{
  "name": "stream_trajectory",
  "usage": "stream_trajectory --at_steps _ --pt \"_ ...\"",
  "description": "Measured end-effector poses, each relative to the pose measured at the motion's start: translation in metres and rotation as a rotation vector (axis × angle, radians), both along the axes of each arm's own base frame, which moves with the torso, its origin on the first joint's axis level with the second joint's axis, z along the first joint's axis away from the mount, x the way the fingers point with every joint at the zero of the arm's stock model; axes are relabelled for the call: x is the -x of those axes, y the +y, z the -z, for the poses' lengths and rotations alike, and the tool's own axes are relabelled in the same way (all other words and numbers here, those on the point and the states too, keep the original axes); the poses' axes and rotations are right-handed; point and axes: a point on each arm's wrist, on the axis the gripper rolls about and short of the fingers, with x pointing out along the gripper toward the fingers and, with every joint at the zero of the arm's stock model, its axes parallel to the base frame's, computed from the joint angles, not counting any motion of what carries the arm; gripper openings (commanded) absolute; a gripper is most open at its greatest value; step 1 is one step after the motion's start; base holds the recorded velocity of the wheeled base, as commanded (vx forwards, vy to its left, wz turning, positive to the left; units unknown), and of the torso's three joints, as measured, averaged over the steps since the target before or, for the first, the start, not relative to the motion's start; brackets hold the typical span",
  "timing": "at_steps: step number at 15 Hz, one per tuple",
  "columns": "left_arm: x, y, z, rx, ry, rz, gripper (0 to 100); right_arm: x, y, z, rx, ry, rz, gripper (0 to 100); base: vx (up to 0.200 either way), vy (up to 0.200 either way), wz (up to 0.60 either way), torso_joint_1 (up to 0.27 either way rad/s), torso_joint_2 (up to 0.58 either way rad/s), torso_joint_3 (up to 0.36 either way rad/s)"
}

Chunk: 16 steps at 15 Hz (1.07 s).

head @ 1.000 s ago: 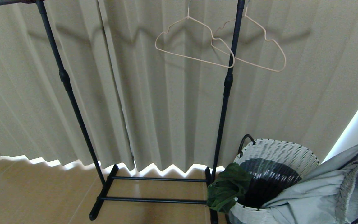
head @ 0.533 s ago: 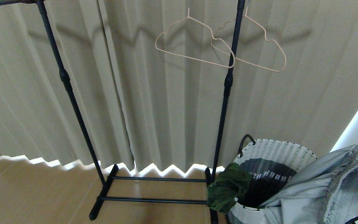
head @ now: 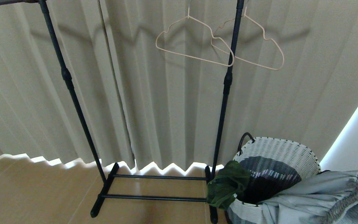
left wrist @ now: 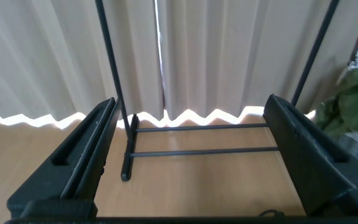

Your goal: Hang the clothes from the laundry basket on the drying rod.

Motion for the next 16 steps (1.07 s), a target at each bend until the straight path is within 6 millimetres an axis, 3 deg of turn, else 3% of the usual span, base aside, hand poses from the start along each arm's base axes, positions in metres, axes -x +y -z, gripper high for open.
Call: stream_trajectory --at_steps 7,16 --pt "0.0000 -0.0001 -0.0001 0.000 -0.001 0.003 100 0.0130 0.0012 -0.0063 -0.002 -0.055 -0.031 0 -0.029 0.000 0.00 0.000 0.00 0.001" --pt "0.0000 0.0000 0.0000 0.006 0.000 0.002 100 0.0130 0.0062 -0.0062 -0.005 -0.051 -0.119 0 0.000 0.200 0.00 0.004 0.00 0.002"
